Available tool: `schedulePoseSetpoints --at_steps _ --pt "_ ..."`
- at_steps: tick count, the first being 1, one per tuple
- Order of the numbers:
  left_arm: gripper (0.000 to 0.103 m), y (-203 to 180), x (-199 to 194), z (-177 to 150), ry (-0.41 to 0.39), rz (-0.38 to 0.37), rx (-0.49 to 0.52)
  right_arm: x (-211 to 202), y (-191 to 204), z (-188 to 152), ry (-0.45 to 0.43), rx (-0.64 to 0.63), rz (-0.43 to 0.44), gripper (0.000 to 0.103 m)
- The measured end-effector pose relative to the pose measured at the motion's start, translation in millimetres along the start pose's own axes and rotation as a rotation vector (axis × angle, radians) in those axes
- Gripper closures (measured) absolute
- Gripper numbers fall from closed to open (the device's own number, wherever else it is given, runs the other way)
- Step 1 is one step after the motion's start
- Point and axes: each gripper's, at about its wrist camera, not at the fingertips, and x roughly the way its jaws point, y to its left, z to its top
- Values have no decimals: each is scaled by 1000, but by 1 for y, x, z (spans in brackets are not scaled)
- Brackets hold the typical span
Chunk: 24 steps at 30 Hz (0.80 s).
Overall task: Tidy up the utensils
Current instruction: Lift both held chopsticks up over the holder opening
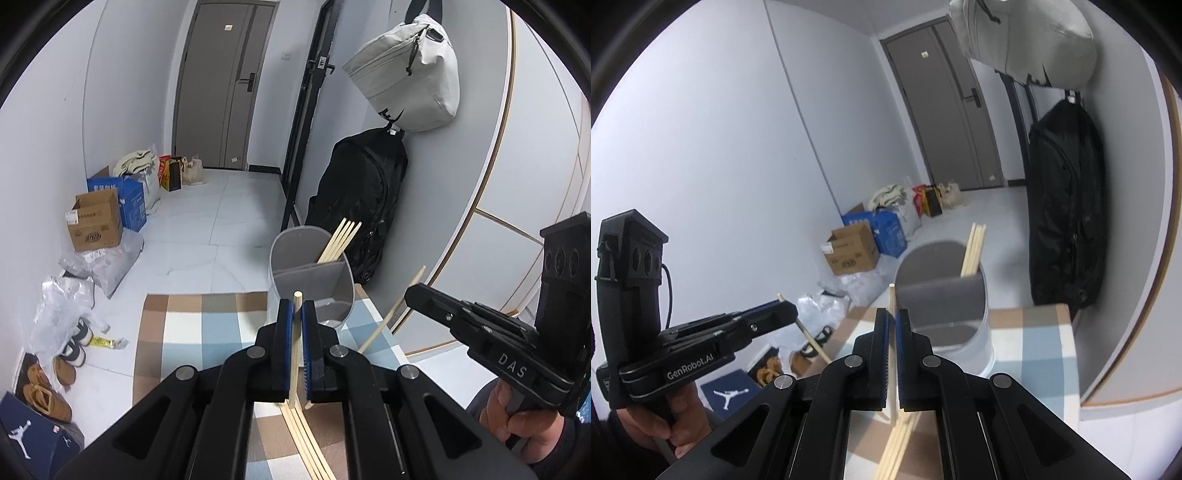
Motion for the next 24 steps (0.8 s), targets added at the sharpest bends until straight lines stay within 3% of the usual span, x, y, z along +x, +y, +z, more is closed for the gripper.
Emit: schedulePoseSetpoints --at_steps 24 --pt "102 -18 15 106 -35 7 48 -10 -29 126 -130 17 -4 100"
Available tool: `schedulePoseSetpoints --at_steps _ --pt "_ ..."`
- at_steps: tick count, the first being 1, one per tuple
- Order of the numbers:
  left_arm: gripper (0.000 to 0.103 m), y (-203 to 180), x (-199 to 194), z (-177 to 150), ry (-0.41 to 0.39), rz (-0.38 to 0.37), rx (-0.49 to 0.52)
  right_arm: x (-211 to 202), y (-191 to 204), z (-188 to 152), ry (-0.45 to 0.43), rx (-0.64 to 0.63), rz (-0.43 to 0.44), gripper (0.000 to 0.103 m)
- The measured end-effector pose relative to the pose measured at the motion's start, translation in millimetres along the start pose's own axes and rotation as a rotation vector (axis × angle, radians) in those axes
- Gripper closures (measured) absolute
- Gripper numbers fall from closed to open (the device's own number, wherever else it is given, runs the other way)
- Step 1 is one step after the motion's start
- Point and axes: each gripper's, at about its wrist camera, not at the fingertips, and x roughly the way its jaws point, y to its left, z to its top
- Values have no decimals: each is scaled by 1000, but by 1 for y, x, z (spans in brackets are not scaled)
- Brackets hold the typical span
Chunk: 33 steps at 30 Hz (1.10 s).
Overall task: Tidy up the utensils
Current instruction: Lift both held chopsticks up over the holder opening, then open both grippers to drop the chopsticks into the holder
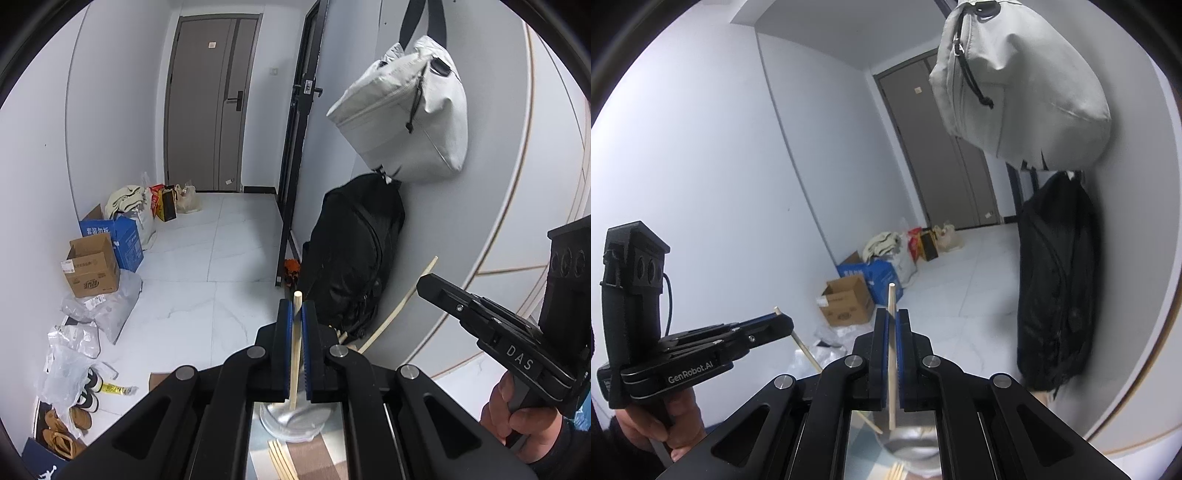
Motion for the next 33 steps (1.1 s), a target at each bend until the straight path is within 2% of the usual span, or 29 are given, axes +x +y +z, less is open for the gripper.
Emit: schedulePoseSetpoints --at_steps 4,12,23,31,33 --pt "102 1 10 14 -7 -3 5 10 -4 15 -12 -5 0 100" --pt "102 -2 35 23 -5 3 44 33 -14 23 -2 -4 -11 100" --pt "102 2 61 17 54 -7 57 58 -29 12 43 10 -21 100" --pt "102 7 78 9 99 -31 34 71 -27 -2 80 -26 -14 100" --pt "102 6 81 3 96 -22 58 76 -28 -8 96 -31 -12 100"
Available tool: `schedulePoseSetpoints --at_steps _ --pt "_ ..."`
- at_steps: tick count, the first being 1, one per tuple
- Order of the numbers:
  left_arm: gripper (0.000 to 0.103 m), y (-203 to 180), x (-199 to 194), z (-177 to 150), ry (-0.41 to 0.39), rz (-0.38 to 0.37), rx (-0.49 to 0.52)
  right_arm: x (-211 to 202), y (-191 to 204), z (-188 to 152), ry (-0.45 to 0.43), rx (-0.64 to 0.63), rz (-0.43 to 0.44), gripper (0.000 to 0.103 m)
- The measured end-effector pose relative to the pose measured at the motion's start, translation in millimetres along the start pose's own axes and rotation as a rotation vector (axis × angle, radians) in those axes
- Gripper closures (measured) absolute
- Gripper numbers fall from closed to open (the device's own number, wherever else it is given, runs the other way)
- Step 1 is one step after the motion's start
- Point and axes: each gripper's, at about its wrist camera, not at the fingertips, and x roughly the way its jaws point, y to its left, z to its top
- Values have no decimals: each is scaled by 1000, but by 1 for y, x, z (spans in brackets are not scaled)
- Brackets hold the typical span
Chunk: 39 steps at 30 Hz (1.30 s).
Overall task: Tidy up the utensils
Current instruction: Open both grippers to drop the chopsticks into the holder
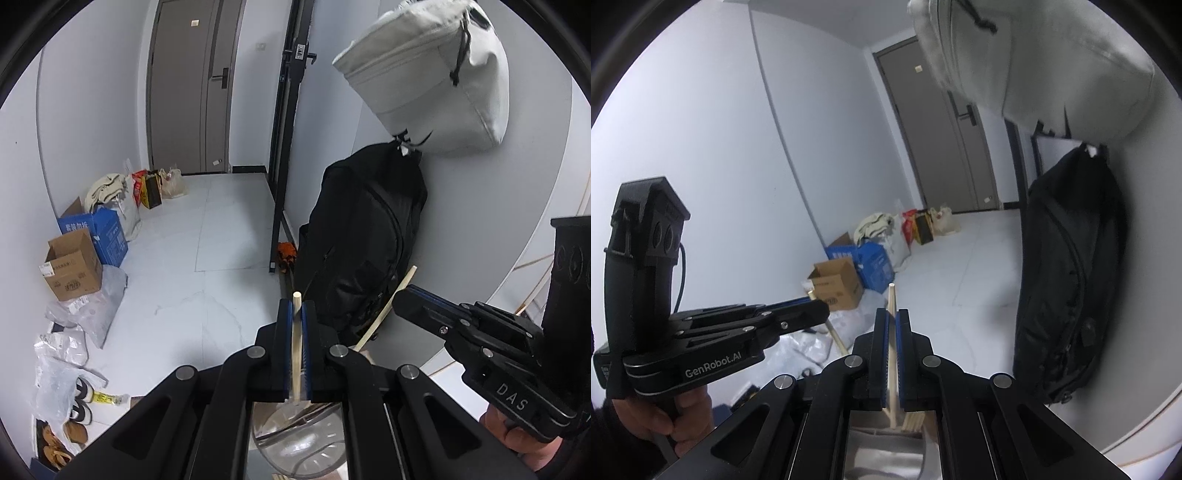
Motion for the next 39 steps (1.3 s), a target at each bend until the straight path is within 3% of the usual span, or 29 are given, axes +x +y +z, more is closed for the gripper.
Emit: schedulePoseSetpoints --at_steps 7,13,17,22,26,34,39 --pt "102 -2 7 -6 12 -30 31 17 -10 -15 40 19 18 100" --pt "102 5 18 -9 58 -123 -10 21 -18 -23 68 68 47 97" --pt "102 3 21 -10 89 -98 4 18 -29 -26 71 116 46 95" --pt "100 6 15 -15 84 -45 -10 5 -37 -27 46 146 22 78" --pt "85 7 5 -17 63 0 -29 -8 -42 -27 35 162 5 66" --pt "80 3 -18 -21 16 53 -44 -29 -29 -33 22 157 -2 59" --pt "66 -2 -35 -24 -16 65 -49 -47 -15 -34 13 140 3 55"
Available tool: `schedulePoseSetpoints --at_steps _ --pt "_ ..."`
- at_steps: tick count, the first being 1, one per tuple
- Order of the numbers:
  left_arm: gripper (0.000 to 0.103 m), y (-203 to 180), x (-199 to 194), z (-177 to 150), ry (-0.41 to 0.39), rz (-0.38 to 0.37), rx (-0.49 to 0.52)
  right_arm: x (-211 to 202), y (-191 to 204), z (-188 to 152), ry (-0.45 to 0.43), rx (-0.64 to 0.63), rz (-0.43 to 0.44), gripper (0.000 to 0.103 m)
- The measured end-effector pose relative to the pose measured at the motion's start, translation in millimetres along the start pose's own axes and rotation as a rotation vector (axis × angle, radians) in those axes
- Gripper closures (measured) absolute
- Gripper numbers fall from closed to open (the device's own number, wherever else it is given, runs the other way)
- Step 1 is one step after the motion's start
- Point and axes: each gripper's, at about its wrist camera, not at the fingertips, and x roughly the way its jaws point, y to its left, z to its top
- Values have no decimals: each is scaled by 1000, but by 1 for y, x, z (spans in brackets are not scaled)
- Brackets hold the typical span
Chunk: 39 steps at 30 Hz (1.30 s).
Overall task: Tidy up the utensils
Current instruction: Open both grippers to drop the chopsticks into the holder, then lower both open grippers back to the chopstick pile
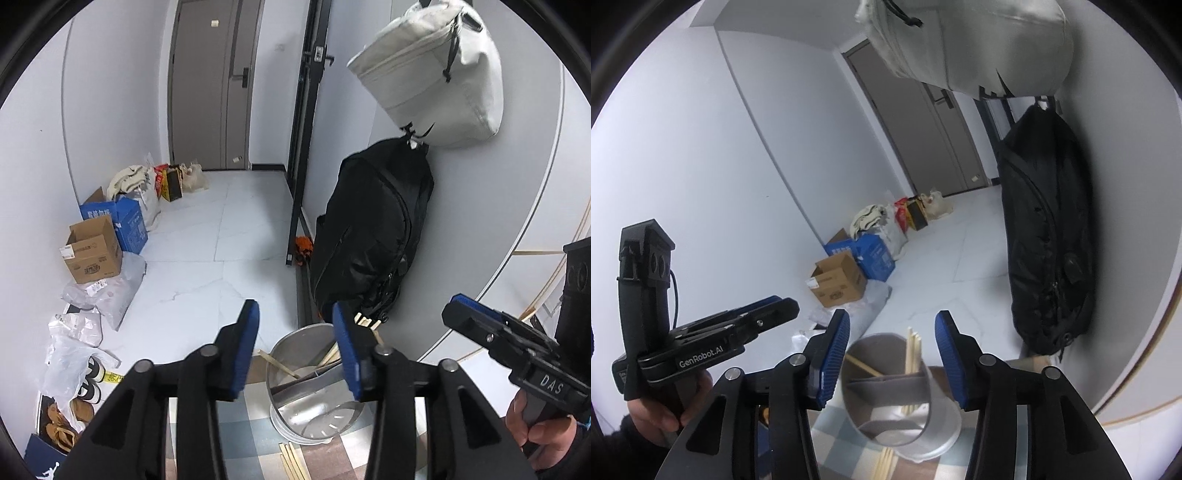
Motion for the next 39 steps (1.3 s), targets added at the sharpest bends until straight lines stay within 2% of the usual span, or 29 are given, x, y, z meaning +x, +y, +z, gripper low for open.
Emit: schedulePoseSetpoints --at_steps 3,5,13,16,30,32,39 --pt "62 -3 -9 -2 -17 7 3 -9 8 -3 -8 -16 1 49" --pt "54 -5 -14 -5 -28 13 3 -13 12 -6 -9 -19 4 47" --pt "51 -10 -33 -23 -57 33 13 -32 28 -23 -27 -38 -25 29" --pt "36 -11 -37 -33 -67 41 7 -36 32 -32 -24 -40 -30 26" --pt "32 -1 -31 -89 -37 81 -40 -38 27 -85 28 -34 -60 12" --pt "25 0 -29 -97 -32 90 -46 -35 25 -92 40 -33 -63 11" --pt "25 18 -15 -122 -6 114 -96 -18 27 -120 99 -56 -66 10"
